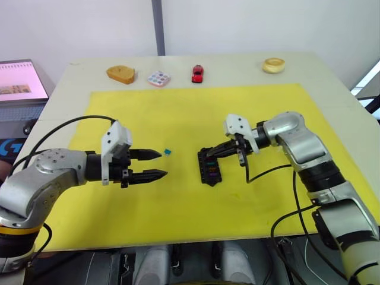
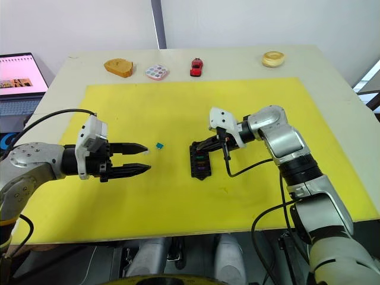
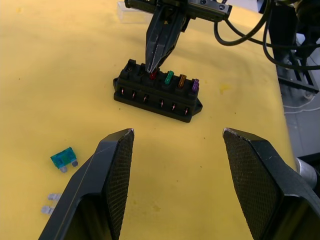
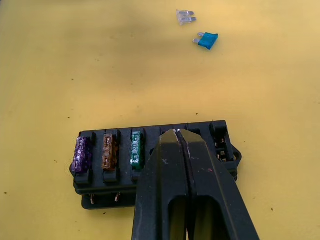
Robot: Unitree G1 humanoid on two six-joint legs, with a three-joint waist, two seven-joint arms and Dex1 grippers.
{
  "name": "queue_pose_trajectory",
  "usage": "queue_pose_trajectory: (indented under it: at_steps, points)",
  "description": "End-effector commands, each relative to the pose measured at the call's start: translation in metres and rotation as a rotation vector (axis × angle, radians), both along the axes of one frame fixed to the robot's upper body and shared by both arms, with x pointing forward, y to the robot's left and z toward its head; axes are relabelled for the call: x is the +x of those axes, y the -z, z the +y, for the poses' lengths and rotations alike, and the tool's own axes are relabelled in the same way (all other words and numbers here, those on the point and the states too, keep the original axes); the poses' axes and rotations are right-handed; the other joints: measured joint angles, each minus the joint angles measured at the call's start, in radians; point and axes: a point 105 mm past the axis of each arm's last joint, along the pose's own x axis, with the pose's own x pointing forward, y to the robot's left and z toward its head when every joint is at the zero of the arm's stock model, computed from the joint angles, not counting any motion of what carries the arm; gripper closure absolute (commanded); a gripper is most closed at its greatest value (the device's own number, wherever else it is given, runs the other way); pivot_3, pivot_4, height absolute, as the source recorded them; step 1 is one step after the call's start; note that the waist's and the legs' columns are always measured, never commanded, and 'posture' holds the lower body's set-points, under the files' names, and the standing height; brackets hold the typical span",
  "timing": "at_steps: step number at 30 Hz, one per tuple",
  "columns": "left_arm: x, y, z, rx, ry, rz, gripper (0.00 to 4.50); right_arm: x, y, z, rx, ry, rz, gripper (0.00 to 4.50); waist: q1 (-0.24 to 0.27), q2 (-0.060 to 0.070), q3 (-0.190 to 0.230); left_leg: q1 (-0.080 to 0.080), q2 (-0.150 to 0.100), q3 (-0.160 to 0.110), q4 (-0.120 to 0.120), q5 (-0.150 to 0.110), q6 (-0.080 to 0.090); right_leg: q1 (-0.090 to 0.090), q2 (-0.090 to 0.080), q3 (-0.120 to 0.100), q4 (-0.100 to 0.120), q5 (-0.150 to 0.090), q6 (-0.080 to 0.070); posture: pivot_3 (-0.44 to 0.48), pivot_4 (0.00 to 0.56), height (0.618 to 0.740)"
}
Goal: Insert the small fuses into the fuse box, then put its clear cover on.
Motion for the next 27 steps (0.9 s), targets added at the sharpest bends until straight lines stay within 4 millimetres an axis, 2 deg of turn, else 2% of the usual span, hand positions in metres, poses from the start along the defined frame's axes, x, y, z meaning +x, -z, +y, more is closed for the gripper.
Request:
queue_pose_trajectory:
  at_steps: [1,13,18,19,22,24,25,27]
  points:
    - [0.000,-0.010,0.001,-0.008,-0.005,-0.045,1.52,-0.003,0.011,-0.007,-0.054,0.011,-0.003,4.48,0.000,0.000,0.000,0.000,0.000,0.000,0.000,0.000,0.000,0.000,0.000,0.000,0.000,0.000,0.000,0.000,0.150,0.740]
    - [0.002,-0.012,0.003,-0.018,-0.015,-0.043,1.52,-0.011,0.027,-0.008,-0.123,-0.006,-0.045,4.48,0.001,0.000,0.000,0.000,0.000,0.000,0.000,0.000,0.000,0.000,0.000,0.000,0.000,0.000,0.000,0.000,0.150,0.740]
    - [0.004,-0.012,0.005,-0.020,-0.022,-0.043,1.52,-0.005,0.016,-0.009,-0.081,0.020,-0.042,4.48,0.001,0.000,0.000,0.000,0.000,0.000,0.000,0.000,0.000,0.000,0.000,0.000,0.000,-0.001,-0.002,0.000,0.150,0.740]
    - [0.004,-0.013,0.007,-0.024,-0.031,-0.042,1.52,-0.004,0.011,-0.009,-0.062,0.025,-0.041,4.48,0.001,0.000,0.000,0.000,0.000,0.000,0.000,0.000,0.000,0.000,0.000,0.000,0.000,-0.001,-0.002,0.000,0.150,0.740]
    - [0.010,-0.014,0.023,-0.020,-0.103,-0.043,1.52,0.005,-0.033,-0.004,0.168,0.097,-0.014,4.48,0.000,0.000,0.000,0.000,0.000,0.000,0.000,0.000,0.000,0.000,-0.001,0.000,0.000,-0.001,-0.003,0.000,0.150,0.740]
    - [0.012,-0.016,0.035,-0.018,-0.148,-0.044,1.52,0.005,-0.055,-0.007,0.266,0.125,0.025,4.48,-0.001,0.000,0.000,-0.002,0.000,0.000,0.000,0.000,0.000,-0.002,-0.001,0.000,0.000,-0.001,-0.003,0.000,0.150,0.740]
    - [0.015,-0.018,0.047,-0.013,-0.200,-0.055,1.52,0.004,-0.066,-0.014,0.312,0.153,0.041,4.48,-0.002,0.000,0.001,-0.003,0.000,0.000,0.000,0.000,0.000,-0.003,-0.001,0.000,0.000,0.000,-0.002,0.000,0.150,0.740]
    - [0.029,-0.022,0.089,0.012,-0.383,-0.108,1.52,0.020,-0.079,-0.046,0.337,0.327,-0.066,4.48,0.001,0.000,0.001,-0.004,0.000,0.000,-0.001,0.000,0.000,-0.004,-0.001,0.000,0.000,0.000,-0.001,0.000,0.150,0.740]
